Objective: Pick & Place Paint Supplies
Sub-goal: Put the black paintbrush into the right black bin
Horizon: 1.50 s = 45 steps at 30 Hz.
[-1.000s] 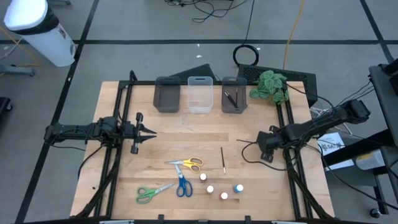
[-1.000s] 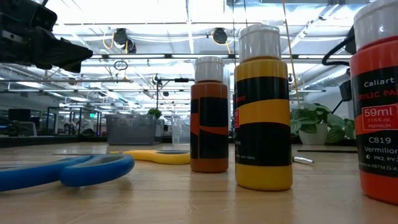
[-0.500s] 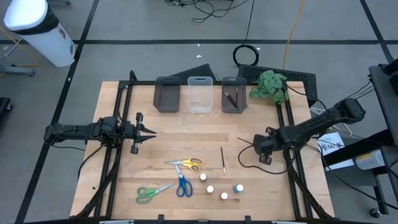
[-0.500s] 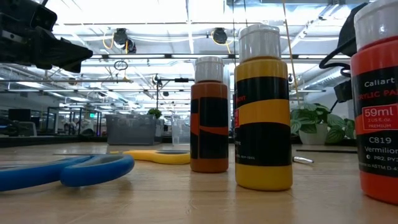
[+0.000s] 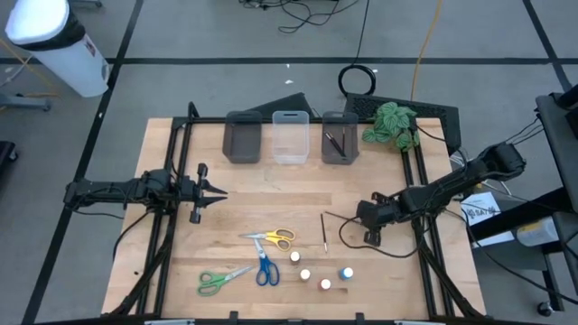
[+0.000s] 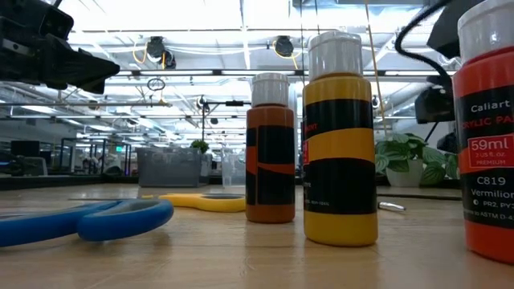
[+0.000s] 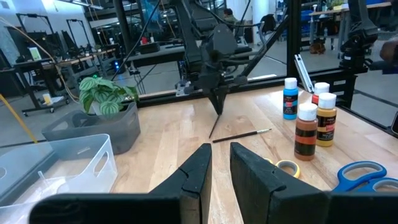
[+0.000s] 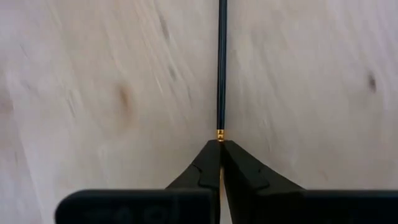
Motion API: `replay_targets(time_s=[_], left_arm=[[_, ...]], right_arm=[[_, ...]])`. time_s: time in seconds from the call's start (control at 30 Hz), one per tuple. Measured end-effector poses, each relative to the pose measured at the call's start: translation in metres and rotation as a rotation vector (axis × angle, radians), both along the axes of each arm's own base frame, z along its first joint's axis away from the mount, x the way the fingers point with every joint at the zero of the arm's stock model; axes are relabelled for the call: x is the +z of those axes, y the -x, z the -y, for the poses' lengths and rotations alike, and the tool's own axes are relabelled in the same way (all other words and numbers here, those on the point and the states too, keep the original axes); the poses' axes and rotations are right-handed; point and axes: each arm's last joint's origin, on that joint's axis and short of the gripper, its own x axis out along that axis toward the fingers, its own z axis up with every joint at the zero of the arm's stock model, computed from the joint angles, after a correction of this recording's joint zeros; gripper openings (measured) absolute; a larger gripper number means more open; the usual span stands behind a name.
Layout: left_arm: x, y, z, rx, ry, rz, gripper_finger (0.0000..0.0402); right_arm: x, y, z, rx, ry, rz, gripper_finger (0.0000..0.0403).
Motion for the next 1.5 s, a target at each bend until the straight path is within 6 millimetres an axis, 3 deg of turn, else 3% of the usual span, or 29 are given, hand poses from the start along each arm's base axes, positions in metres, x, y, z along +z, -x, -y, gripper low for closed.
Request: replay_targets(time_s=[0.37,0.63,0.9,1.03,1.23,1.5], left_arm=[[0.0,0.0,0.0,0.0,0.0,0.0,0.0072],[0.0,0.0,0.0,0.0,0.0,0.0,0.0072],[0.0,0.0,0.0,0.0,0.0,0.0,0.0072],[0.0,0.0,0.0,0.0,0.0,0.0,0.0072],[0.0,0.0,0.0,0.0,0.0,0.0,0.0072],[0.0,0.0,0.0,0.0,0.0,0.0,0.0072]], right_arm=[[0.031,-0.034,0.0,0.002,0.191,0.529,0.0],[0.051,-0.051,0.002,-0.004,0.279,0.768,0.0],[0.079,-0.065,0.03,-0.175,0.506,0.998,0.0],[0.084,-0.066,0.061,-0.316,0.596,1.004,0.0],[0.072,-0.052,0.11,-0.521,0.691,0.813,0.0],[0.061,-0.041,0.132,-0.563,0.582,0.731,0.0]])
